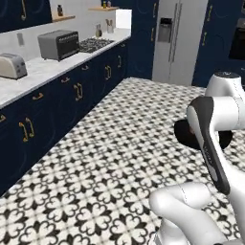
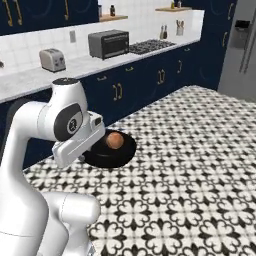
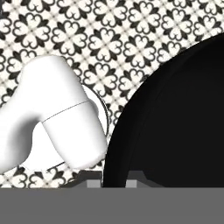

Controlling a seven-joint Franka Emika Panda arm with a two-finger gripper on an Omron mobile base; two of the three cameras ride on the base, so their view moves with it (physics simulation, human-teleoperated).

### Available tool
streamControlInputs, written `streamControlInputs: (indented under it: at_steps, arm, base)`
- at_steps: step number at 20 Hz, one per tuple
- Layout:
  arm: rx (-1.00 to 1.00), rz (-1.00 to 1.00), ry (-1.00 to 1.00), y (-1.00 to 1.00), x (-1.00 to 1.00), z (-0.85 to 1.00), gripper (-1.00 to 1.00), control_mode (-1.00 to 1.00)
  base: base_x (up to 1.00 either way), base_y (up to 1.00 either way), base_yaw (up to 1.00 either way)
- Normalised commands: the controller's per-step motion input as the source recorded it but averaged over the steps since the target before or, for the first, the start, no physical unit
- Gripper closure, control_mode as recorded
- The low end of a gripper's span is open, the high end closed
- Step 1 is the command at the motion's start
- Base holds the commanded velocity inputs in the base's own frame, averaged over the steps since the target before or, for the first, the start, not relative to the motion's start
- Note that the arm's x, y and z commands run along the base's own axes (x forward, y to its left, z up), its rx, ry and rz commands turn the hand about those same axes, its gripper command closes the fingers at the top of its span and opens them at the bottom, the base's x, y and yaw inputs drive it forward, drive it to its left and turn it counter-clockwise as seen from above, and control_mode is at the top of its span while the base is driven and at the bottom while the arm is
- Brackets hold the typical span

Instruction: Pick the onion from the sink and place it in the bowl. Then pick the bowl and place it in the microwave. Then close the microwave door and press the start button.

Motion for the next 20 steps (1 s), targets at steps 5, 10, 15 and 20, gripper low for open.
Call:
streamControlInputs:
  at_steps: [5,10,15,20]
  arm:
    - [0.0,0.0,0.0,0.0,0.0,0.0,1.0,1.0]
    - [0.0,0.0,0.0,0.0,0.0,0.0,1.0,1.0]
    - [0.0,0.0,0.0,0.0,0.0,0.0,1.0,1.0]
    - [0.0,0.0,0.0,0.0,0.0,0.0,1.0,1.0]
  base:
    - [0.23,0.0,-0.74]
    - [0.5,0.0,-0.68]
    - [0.99,-0.15,-0.26]
    - [1.0,-0.23,-0.05]
